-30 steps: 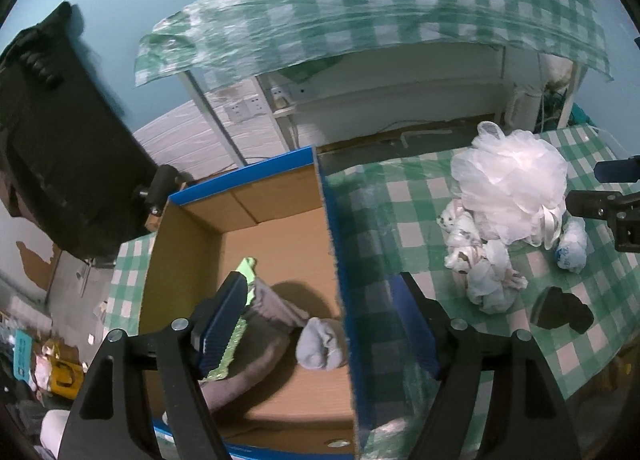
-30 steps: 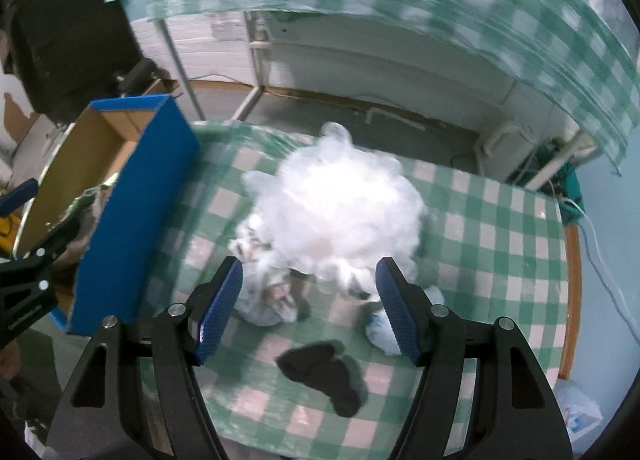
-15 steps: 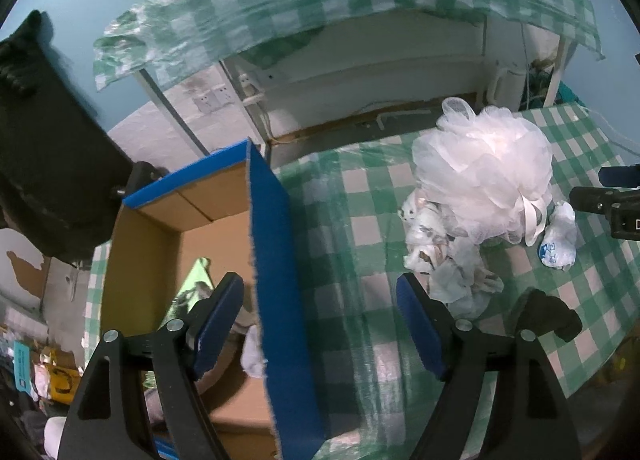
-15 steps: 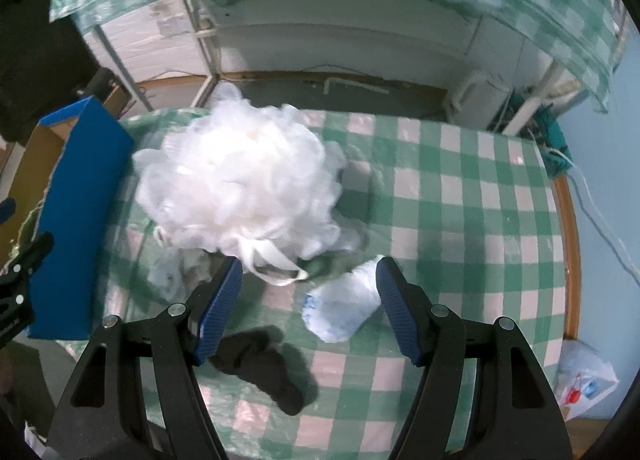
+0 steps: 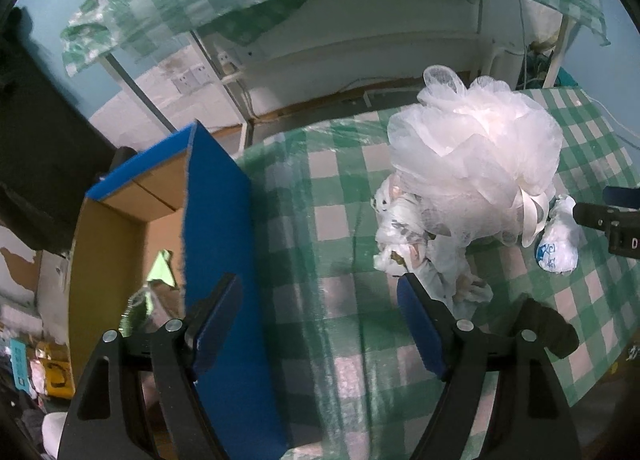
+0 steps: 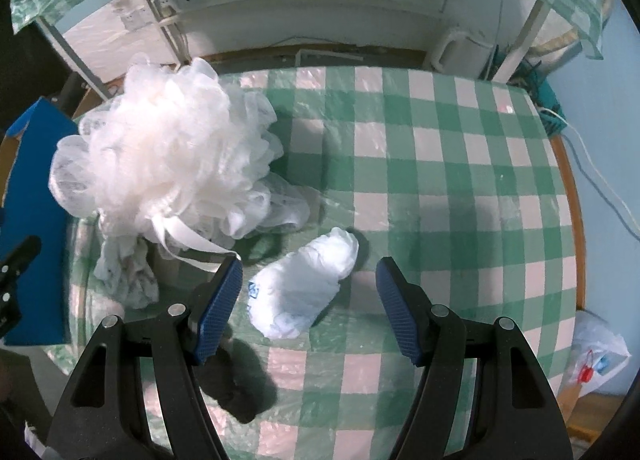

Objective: Organize soft objects
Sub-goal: 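Move both grippers to the white cloths and bath puff on the table, then grasp the white wrapped cloth with the right gripper while the left grasps the white cloth bundle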

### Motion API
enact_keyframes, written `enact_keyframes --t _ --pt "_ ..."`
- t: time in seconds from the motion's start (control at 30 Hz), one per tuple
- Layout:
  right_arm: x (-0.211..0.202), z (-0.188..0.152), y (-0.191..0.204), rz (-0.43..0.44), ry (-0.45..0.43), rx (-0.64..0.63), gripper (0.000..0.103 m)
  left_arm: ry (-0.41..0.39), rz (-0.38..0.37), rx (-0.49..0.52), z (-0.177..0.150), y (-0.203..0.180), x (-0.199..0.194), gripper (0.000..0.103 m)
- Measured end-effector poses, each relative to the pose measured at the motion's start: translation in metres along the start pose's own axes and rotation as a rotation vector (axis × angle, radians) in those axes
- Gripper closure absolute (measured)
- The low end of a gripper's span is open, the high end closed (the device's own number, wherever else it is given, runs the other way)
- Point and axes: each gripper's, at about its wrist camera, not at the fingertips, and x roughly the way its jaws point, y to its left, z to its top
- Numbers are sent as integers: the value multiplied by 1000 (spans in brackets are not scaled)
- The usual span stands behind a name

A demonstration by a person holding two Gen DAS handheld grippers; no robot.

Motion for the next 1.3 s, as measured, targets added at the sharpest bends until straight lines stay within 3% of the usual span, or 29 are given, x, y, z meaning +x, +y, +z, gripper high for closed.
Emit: enact_keyframes --t 0.2,0.77,0.83,0.93,1.1,1.3 --pt "17 1 -2 6 26 16 34 52 -12 -28 4 -5 19 22" --pt "59 -6 7 -28 88 -33 35 83 -77 -49 14 -20 36 20" --pt "62 -7 8 -27 94 -36 49 79 -78 -39 16 -25 38 17" --pt "61 -8 9 -27 85 -42 53 78 -89 -35 20 -30 40 17" --pt "52 -9 18 -48 65 -76 55 85 -120 -33 23 -38 44 17" --pt "41 -9 18 -33 56 -67 55 97 -99 15 28 -53 59 17"
